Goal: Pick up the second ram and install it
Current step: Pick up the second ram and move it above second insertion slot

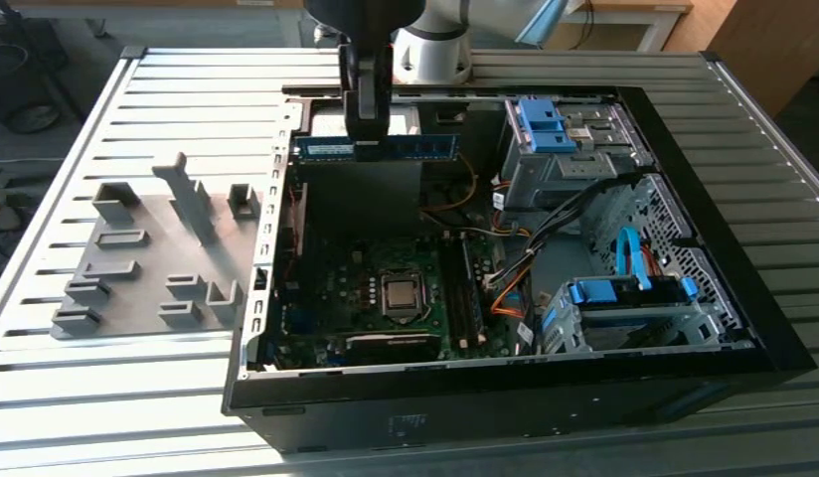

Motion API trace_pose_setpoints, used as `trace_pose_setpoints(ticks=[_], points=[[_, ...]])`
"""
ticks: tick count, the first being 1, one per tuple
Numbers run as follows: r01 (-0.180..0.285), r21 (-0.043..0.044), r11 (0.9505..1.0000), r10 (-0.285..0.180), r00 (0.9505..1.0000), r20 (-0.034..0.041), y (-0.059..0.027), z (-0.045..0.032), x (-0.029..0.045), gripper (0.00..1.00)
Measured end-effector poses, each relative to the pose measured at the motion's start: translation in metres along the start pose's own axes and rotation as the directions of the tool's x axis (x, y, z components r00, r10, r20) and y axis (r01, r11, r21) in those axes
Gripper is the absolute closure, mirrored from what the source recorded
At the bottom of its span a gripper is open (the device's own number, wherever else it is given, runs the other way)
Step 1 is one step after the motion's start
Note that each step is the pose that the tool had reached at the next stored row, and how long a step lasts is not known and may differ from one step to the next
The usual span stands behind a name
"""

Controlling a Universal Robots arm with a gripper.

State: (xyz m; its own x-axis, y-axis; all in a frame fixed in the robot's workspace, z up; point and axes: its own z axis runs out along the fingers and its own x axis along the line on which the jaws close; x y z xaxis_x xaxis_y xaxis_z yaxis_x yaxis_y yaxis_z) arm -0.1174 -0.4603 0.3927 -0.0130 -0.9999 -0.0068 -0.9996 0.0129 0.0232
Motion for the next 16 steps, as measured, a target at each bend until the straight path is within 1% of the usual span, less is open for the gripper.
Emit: trace_pose_setpoints(ticks=[3, 6, 16], points=[[0.000, 0.0000, 1.0000, 0.000, 1.0000, -0.0001, -0.0035, -0.0001, 0.0000, 0.86], [0.000, -0.0002, 1.0000, 0.000, 1.0000, 0.0000, -0.0100, -0.0002, -0.0001, 0.86], [0.000, -0.0010, 1.0000, 0.000, 1.0000, -0.0001, -0.0376, -0.0005, -0.0005, 0.86]])
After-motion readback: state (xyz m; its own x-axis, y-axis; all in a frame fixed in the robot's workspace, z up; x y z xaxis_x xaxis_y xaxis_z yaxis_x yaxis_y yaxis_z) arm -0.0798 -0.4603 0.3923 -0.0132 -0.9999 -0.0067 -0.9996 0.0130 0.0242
